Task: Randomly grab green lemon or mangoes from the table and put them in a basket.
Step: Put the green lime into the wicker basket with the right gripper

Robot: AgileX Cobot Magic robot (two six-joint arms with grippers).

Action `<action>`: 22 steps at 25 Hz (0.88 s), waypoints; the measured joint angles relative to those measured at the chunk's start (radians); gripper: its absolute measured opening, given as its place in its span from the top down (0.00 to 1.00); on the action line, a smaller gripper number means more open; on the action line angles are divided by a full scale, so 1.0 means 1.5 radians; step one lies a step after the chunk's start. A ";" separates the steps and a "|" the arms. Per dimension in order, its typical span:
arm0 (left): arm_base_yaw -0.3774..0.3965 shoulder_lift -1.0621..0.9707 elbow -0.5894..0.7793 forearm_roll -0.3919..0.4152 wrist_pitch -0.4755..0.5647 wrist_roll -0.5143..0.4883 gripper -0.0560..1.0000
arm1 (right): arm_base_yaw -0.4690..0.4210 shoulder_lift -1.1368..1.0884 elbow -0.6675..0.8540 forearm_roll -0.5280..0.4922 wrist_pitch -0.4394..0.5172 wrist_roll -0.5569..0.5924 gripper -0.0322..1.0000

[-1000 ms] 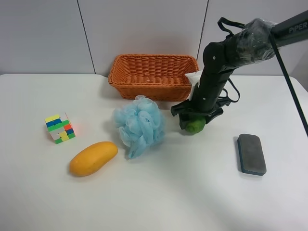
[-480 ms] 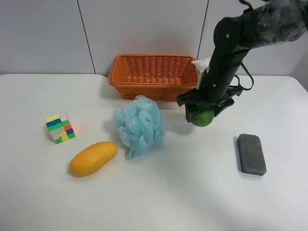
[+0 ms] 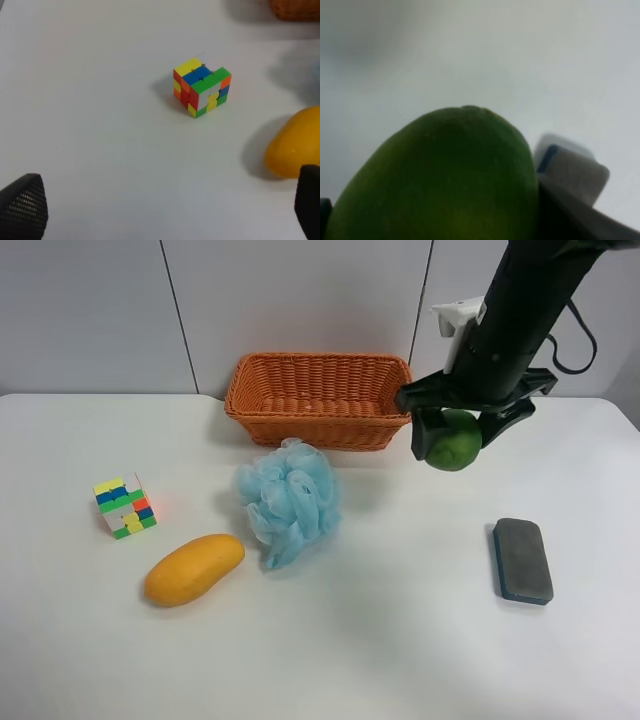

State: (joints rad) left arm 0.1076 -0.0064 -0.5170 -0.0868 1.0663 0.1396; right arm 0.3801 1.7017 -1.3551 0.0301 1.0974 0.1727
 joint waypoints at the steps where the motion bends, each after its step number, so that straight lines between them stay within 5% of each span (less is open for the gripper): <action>1: 0.000 0.000 0.000 0.000 0.000 0.000 0.01 | 0.000 0.002 -0.021 0.000 0.016 0.000 0.27; 15: 0.000 0.000 0.000 0.000 0.001 0.000 0.01 | 0.000 0.225 -0.394 -0.002 0.065 0.000 0.27; 22: 0.000 0.000 0.000 0.000 0.001 0.000 0.01 | 0.000 0.346 -0.474 -0.003 -0.034 0.000 0.27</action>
State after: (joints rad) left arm 0.1076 -0.0064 -0.5170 -0.0868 1.0672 0.1396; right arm 0.3805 2.2203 -2.0666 0.0261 1.0471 0.1727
